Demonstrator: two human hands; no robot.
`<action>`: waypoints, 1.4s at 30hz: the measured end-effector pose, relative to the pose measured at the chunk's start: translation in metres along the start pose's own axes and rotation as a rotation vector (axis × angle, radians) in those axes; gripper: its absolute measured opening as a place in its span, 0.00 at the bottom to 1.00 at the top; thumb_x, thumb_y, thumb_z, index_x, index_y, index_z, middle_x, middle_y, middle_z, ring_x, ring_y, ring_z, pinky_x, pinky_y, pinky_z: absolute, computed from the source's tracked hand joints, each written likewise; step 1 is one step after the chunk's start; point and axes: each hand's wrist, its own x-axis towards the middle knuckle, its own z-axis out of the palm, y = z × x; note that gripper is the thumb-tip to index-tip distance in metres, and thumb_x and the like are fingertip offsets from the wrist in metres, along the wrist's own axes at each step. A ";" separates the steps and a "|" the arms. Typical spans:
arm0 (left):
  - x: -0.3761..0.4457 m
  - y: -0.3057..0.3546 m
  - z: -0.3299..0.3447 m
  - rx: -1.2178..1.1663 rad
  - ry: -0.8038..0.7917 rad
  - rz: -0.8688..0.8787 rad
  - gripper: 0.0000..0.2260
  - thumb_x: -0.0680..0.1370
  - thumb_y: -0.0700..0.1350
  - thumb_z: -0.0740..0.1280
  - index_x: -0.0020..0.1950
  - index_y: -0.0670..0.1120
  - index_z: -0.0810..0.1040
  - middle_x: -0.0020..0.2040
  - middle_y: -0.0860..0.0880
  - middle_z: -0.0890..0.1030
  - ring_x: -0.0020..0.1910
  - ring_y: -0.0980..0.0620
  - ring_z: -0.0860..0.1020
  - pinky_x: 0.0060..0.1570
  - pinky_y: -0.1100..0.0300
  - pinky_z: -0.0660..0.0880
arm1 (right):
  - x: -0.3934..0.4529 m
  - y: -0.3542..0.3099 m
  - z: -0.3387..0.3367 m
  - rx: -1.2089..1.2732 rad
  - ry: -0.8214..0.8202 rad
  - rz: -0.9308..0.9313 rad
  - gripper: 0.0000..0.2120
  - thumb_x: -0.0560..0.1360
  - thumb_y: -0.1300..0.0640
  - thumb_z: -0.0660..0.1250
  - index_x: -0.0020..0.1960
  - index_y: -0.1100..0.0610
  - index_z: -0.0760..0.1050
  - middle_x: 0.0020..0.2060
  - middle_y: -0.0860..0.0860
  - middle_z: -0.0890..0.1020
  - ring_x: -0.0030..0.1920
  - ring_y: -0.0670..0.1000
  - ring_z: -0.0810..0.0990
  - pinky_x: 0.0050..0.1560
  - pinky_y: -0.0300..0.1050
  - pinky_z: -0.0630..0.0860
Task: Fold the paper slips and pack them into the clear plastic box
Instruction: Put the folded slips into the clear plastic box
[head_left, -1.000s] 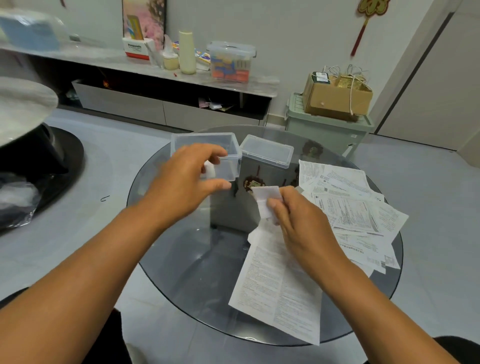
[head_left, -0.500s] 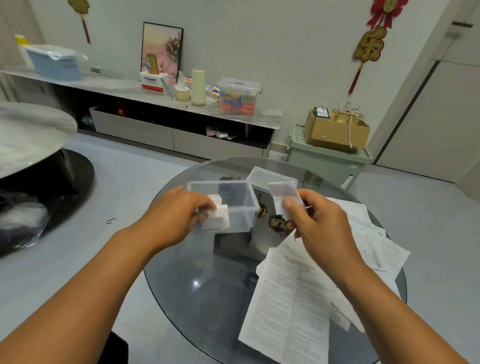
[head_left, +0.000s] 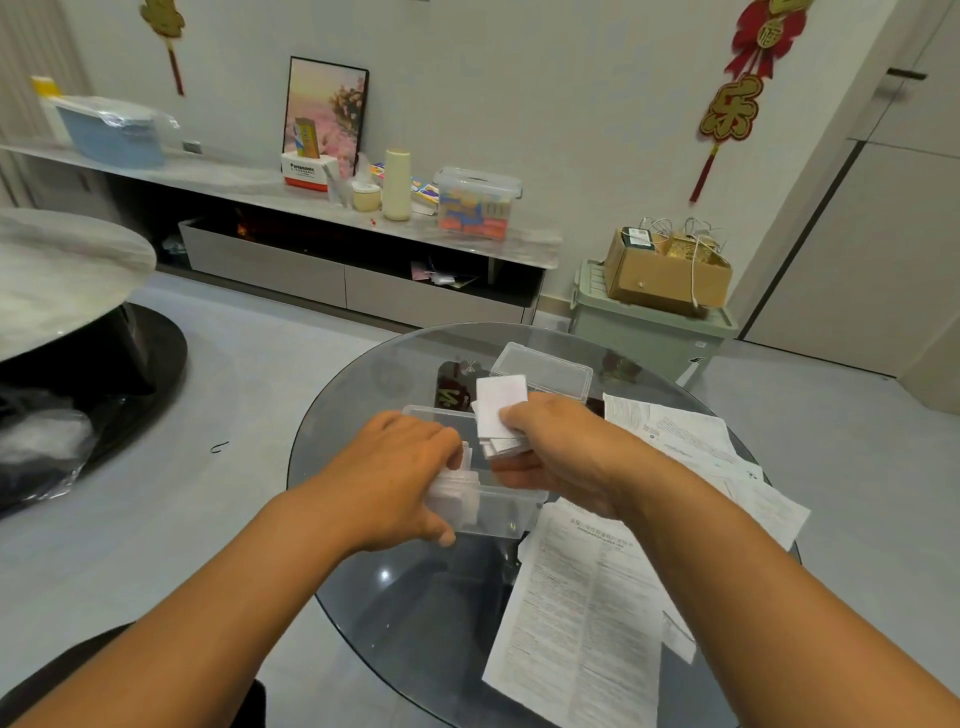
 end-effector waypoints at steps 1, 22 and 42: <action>0.001 -0.001 0.003 -0.024 -0.018 -0.003 0.25 0.68 0.65 0.75 0.58 0.59 0.68 0.57 0.59 0.71 0.57 0.54 0.67 0.57 0.60 0.62 | 0.006 0.001 0.003 0.010 -0.012 0.041 0.09 0.84 0.56 0.57 0.59 0.55 0.75 0.50 0.56 0.84 0.51 0.53 0.82 0.64 0.53 0.80; 0.007 -0.008 0.017 0.025 -0.014 0.023 0.31 0.74 0.57 0.74 0.74 0.54 0.68 0.72 0.52 0.70 0.68 0.49 0.67 0.66 0.54 0.71 | 0.043 -0.010 0.025 -0.052 -0.135 0.196 0.14 0.82 0.59 0.54 0.54 0.60 0.78 0.48 0.56 0.84 0.50 0.53 0.80 0.65 0.49 0.74; 0.005 -0.010 0.012 -0.169 0.003 -0.008 0.20 0.72 0.47 0.77 0.47 0.56 0.64 0.48 0.55 0.69 0.42 0.54 0.71 0.36 0.66 0.63 | 0.064 -0.005 0.034 -1.355 0.131 -0.422 0.06 0.79 0.66 0.66 0.50 0.58 0.80 0.38 0.54 0.77 0.41 0.58 0.77 0.44 0.50 0.77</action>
